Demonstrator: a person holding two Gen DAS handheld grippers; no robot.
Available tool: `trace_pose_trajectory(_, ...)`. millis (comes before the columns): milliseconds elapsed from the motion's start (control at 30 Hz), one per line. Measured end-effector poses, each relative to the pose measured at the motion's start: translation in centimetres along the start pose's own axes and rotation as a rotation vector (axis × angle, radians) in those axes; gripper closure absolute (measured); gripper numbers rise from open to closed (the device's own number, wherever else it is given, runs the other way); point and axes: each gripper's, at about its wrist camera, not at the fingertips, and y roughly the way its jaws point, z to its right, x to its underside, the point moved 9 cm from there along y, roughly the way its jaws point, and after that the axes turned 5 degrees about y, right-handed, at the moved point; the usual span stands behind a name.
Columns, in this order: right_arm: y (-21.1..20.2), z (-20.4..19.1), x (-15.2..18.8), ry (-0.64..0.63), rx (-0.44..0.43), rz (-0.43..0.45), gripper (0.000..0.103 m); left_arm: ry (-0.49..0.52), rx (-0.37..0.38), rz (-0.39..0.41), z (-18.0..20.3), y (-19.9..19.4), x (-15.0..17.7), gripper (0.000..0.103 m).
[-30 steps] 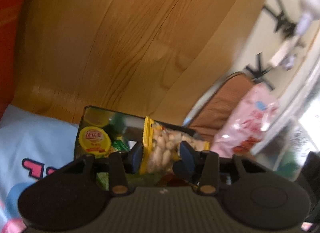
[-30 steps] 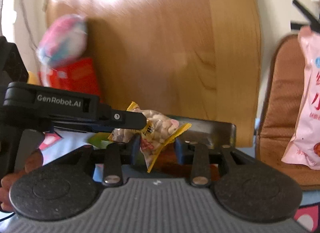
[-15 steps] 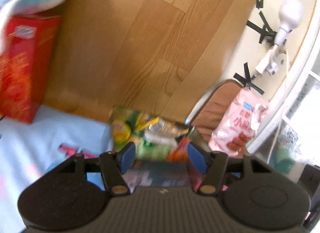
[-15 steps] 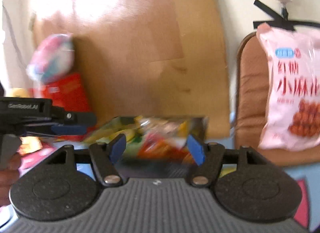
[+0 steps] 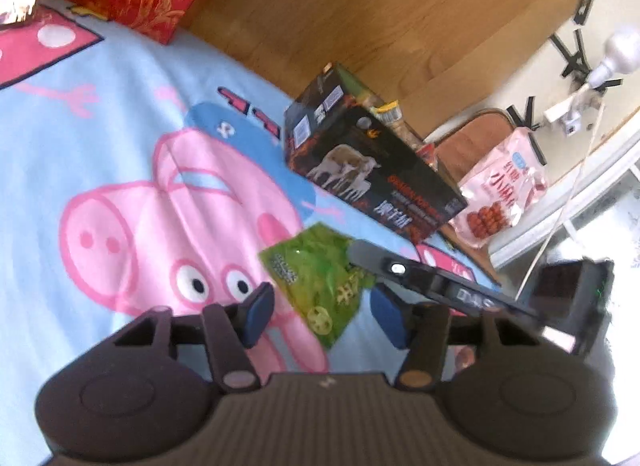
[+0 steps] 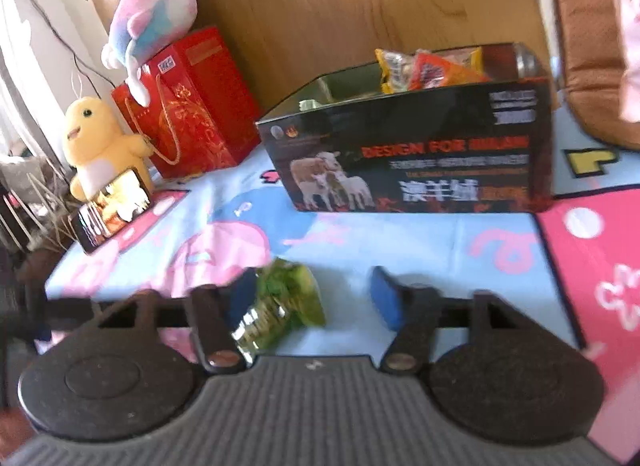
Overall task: Organize snacks
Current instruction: 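Grasp the light green pouch with the right tool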
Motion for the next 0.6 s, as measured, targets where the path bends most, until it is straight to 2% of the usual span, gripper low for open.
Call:
trace_pose_trajectory(33, 0.6, -0.1, 0.2, 0.018, -0.027, -0.028, 0.073, 0.017, -0.009, 0.01, 0.2, 0.0, 0.1, 0.051)
trace_pose_trajectory(200, -0.6, 0.0, 1.6, 0.144, -0.105, -0.051, 0.075, 0.052, -0.022, 0.031, 0.4, 0.1, 0.4, 0.053)
trace_pose_trajectory(233, -1.1, 0.1, 2.1, 0.193, -0.151, -0.066, 0.078, 0.06, -0.025, 0.032, 0.5, 0.1, 0.4, 0.053)
trace_pose_trajectory(300, -2.6, 0.1, 3.1, 0.254, -0.234, -0.074, 0.078, 0.072, -0.024, 0.034, 0.8, 0.2, 0.5, 0.053)
trace_pose_trajectory(367, -3.8, -0.2, 4.1, 0.272, -0.273, -0.066, 0.078, 0.073, -0.013, 0.033, 1.0, 0.3, 0.7, 0.054)
trace_pose_trajectory(433, -4.0, -0.6, 4.9, 0.265, -0.27, -0.072, 0.078, 0.073, -0.007, 0.031, 1.3, 0.5, 0.9, 0.053)
trace_pose_trajectory(500, -3.6, -0.7, 5.3, 0.242, -0.212, -0.079, 0.081, 0.076, -0.012, 0.031, 1.4, 0.5, 0.9, 0.053)
trace_pose_trajectory(600, -4.0, -0.6, 5.0, 0.245, -0.214, -0.052, 0.083, 0.007, 0.024, 0.026, 0.7, 0.2, 0.8, 0.052)
